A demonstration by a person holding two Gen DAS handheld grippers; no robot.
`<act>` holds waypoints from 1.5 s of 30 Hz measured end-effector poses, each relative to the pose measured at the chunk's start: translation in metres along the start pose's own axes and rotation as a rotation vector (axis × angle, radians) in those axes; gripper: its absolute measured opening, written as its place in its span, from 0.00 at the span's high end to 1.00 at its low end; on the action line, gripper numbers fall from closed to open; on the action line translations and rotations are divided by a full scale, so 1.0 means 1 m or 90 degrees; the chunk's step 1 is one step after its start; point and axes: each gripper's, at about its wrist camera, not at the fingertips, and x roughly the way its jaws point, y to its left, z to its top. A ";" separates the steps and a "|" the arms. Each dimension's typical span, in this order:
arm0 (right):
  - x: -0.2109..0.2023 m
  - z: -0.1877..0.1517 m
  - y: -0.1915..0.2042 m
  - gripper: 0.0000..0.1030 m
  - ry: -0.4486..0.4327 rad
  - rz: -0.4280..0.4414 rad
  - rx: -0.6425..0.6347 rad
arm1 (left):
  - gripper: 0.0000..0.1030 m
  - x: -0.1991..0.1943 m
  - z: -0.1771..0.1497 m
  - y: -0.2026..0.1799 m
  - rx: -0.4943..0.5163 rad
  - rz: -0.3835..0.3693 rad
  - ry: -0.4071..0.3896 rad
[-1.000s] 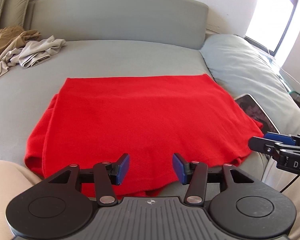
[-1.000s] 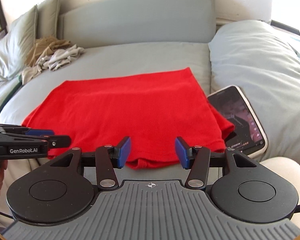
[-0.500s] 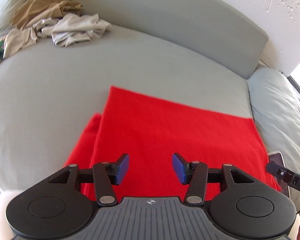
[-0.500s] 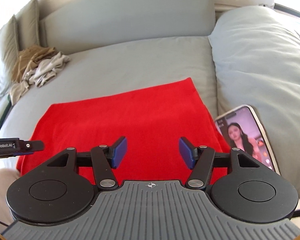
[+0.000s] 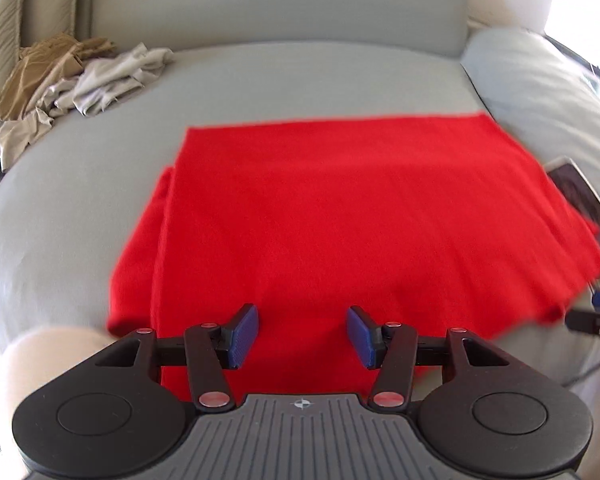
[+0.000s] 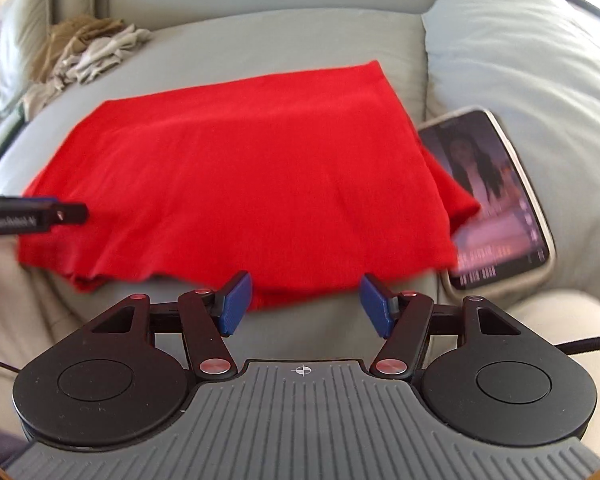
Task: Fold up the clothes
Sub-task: 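Move the right gripper to the shirt's edge and close on it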
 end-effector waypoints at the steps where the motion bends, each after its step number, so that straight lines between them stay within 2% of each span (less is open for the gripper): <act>1: -0.007 -0.005 -0.005 0.37 -0.003 0.014 0.027 | 0.51 -0.003 -0.004 -0.004 0.002 -0.001 0.009; 5: -0.027 -0.018 -0.026 0.37 -0.042 0.070 0.127 | 0.50 -0.015 -0.008 -0.015 0.017 -0.025 -0.006; 9: -0.031 -0.023 -0.041 0.29 -0.062 0.109 0.199 | 0.47 -0.023 -0.004 -0.028 0.030 -0.040 -0.049; 11: -0.029 -0.027 -0.046 0.29 -0.070 0.126 0.234 | 0.46 -0.022 -0.004 -0.033 0.031 -0.058 -0.060; 16: -0.016 -0.034 -0.059 0.29 -0.087 0.146 0.319 | 0.47 -0.007 -0.008 -0.041 0.029 -0.068 -0.055; 19: -0.009 -0.035 -0.061 0.30 -0.093 0.146 0.334 | 0.47 0.002 -0.009 -0.040 0.023 -0.061 -0.064; 22: -0.002 -0.032 -0.062 0.31 -0.097 0.140 0.337 | 0.46 0.015 -0.008 -0.033 -0.001 -0.065 -0.035; 26: 0.012 -0.027 -0.071 0.37 -0.094 0.132 0.380 | 0.45 0.015 -0.008 -0.031 0.001 -0.074 -0.033; 34: 0.035 -0.020 -0.096 0.35 -0.118 0.186 0.479 | 0.42 0.018 -0.009 -0.031 0.006 -0.083 -0.032; 40: 0.047 -0.015 -0.099 0.33 -0.147 0.194 0.472 | 0.42 0.020 -0.010 -0.029 0.000 -0.091 -0.031; 45: 0.053 -0.013 -0.098 0.32 -0.193 0.189 0.467 | 0.41 0.020 -0.010 -0.028 -0.001 -0.093 -0.032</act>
